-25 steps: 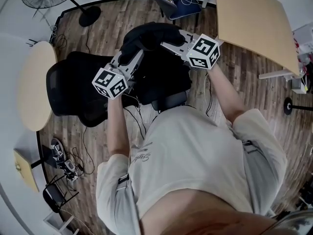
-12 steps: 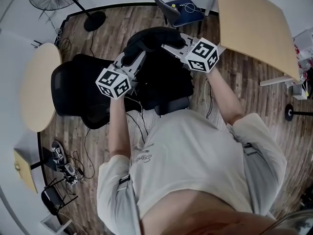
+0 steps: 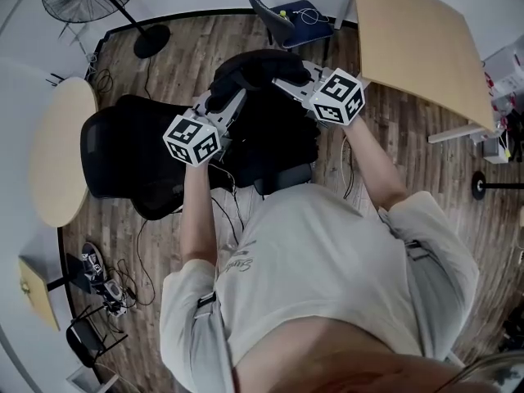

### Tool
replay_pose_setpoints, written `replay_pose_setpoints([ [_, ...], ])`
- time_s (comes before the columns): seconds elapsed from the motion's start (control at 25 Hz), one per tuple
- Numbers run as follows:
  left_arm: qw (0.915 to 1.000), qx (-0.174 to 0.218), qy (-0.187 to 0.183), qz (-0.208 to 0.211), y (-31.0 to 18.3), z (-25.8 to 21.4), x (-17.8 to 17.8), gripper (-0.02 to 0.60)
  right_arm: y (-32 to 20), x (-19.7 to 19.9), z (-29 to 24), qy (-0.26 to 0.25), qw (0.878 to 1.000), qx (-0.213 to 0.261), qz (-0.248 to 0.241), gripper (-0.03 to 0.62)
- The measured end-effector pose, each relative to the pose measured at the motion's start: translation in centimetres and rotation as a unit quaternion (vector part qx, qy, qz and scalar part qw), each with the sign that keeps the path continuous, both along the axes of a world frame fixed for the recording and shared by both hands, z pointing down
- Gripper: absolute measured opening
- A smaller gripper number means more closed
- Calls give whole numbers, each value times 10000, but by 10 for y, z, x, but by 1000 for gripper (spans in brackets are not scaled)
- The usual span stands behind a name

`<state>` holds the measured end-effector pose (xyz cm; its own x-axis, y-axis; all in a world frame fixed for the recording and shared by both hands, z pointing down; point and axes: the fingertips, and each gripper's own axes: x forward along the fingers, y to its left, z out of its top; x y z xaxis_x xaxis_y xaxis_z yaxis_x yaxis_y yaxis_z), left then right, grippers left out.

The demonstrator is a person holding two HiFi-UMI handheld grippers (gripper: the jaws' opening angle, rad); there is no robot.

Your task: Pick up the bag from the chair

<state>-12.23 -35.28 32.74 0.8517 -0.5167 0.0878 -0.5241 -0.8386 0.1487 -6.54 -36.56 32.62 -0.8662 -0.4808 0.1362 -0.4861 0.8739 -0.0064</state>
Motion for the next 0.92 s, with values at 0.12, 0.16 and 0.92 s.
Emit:
replay_pose_setpoints([
  [0.12, 10000, -38, 11, 18, 1, 4, 1, 66, 1, 2, 4, 28, 10000, -43, 3, 20],
  [0.16, 10000, -52, 7, 29, 1, 5, 2, 66, 1, 3, 5, 26, 10000, -70, -2, 20],
  [0.92, 9997, -216, -70, 80, -15, 19, 0, 66, -12, 2, 22, 150, 9996, -224, -65, 20],
])
